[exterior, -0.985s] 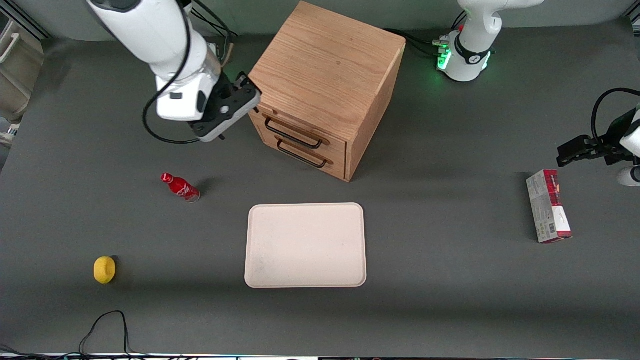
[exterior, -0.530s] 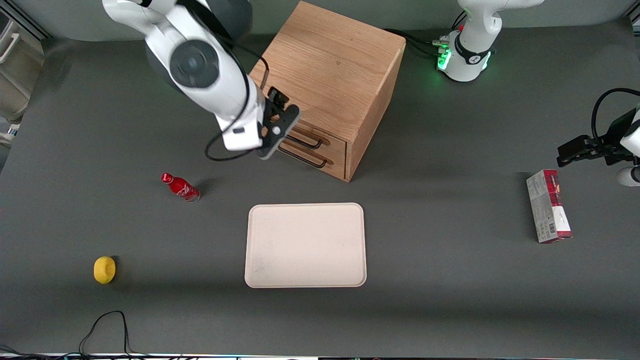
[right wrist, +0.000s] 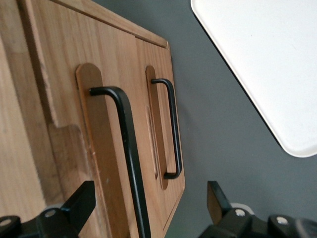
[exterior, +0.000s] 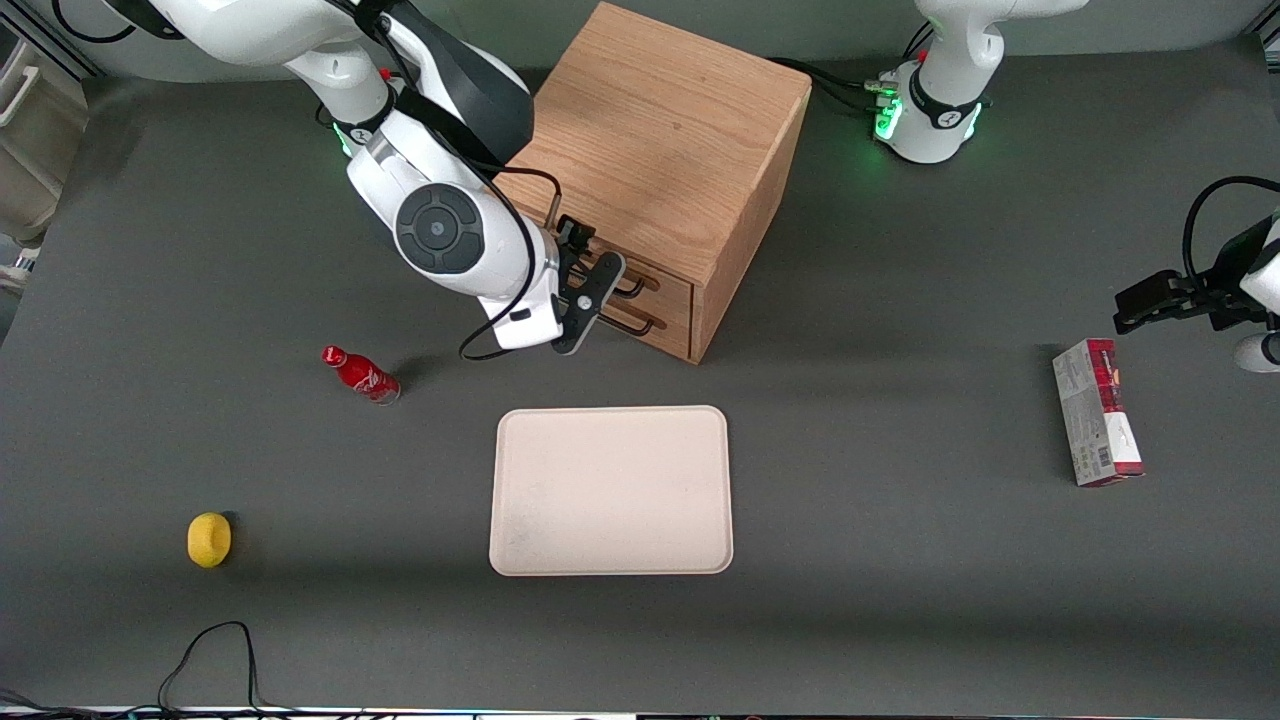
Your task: Open upper drawer
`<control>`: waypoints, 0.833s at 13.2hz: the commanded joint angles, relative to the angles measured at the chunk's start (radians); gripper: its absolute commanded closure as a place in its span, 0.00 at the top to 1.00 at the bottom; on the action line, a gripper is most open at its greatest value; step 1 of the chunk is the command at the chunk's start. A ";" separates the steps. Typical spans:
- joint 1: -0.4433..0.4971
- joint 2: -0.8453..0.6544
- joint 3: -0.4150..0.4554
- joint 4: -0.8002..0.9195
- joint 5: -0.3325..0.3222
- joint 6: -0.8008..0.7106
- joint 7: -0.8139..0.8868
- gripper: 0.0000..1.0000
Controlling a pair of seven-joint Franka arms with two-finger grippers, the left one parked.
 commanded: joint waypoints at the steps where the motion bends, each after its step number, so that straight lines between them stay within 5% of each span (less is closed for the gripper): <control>1: -0.002 -0.013 0.001 -0.061 -0.026 0.071 -0.038 1.00; 11: -0.008 0.005 -0.061 -0.099 -0.077 0.179 -0.125 1.00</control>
